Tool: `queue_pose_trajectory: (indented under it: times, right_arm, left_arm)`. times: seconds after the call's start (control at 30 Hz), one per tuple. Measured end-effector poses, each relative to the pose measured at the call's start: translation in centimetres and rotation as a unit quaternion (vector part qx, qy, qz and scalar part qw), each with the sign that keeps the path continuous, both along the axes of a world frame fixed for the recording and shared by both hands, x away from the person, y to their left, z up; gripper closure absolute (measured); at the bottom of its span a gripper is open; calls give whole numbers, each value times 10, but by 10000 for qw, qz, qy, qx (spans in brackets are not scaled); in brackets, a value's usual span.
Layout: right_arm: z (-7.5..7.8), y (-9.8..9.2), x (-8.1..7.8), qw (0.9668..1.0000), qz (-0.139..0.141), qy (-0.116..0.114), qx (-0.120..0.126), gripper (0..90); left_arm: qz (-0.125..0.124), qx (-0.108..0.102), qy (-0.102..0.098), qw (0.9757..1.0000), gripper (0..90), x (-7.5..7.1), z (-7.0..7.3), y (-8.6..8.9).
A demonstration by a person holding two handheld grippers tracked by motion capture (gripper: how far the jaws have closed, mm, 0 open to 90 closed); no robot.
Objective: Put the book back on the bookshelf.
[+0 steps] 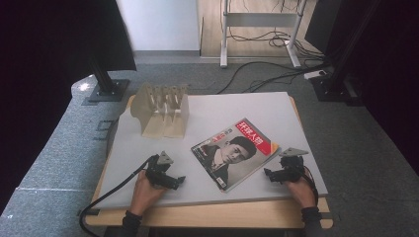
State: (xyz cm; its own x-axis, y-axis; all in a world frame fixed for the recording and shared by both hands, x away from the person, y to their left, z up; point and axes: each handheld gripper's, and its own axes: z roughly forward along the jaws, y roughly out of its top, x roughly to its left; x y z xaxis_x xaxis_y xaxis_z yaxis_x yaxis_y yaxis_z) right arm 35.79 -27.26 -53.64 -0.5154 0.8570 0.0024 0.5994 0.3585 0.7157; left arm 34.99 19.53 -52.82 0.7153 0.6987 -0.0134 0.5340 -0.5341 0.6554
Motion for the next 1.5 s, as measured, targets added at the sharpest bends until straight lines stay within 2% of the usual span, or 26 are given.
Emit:
queue_pose_trajectory:
  times: [0.2, 0.3, 0.37, 0.47, 0.5, 0.6, 0.73, 0.87, 1.03, 1.23, 1.5]
  right_arm:
    - [0, 0, 0, 10000, 13, -1, -4, 0]
    - [1, 0, 0, 10000, 4, 20, -4, 0]
    - [2, 2, 1, 10000, 15, 36, -23, 0]
    - [3, 3, 1, 10000, 38, 27, -10, 0]
    - [5, 4, 1, 10000, 56, 21, -17, 0]
    - [8, 4, 2, 10000, 84, -15, -26, 0]
    - [15, 5, 2, 9999, 90, -117, 52, 0]
    - [21, 6, 4, 9997, 99, -211, 93, 0]
    - [24, 6, 7, 9995, 142, -264, 119, 0]
    - [25, 9, 12, 9995, 141, -273, 101, 0]
    - [31, 13, 26, 9995, 113, -306, -25, 0]
  left_arm:
    - [2, -5, 11, 10000, 0, 0, 0, 0]
    - [-37, 56, 57, 10000, 0, 2, 2, -1]
    - [-96, -63, 172, 9998, 0, 5, 4, 1]
    - [-135, -143, 234, 9995, 0, 8, 5, 1]
    - [-145, -150, 230, 9995, 0, 9, 6, 1]
    - [-232, 102, 129, 9996, 0, 12, 11, -4]
    - [-323, 65, 62, 9994, 0, 19, 18, -12]
    - [-470, 143, 9, 9988, 0, 29, 26, -23]
    - [-606, 87, 3, 9981, 0, 46, 36, -31]
    - [-719, 229, -53, 9971, 0, 65, 42, -44]
    - [-831, 95, 1, 9965, 0, 87, 44, -65]
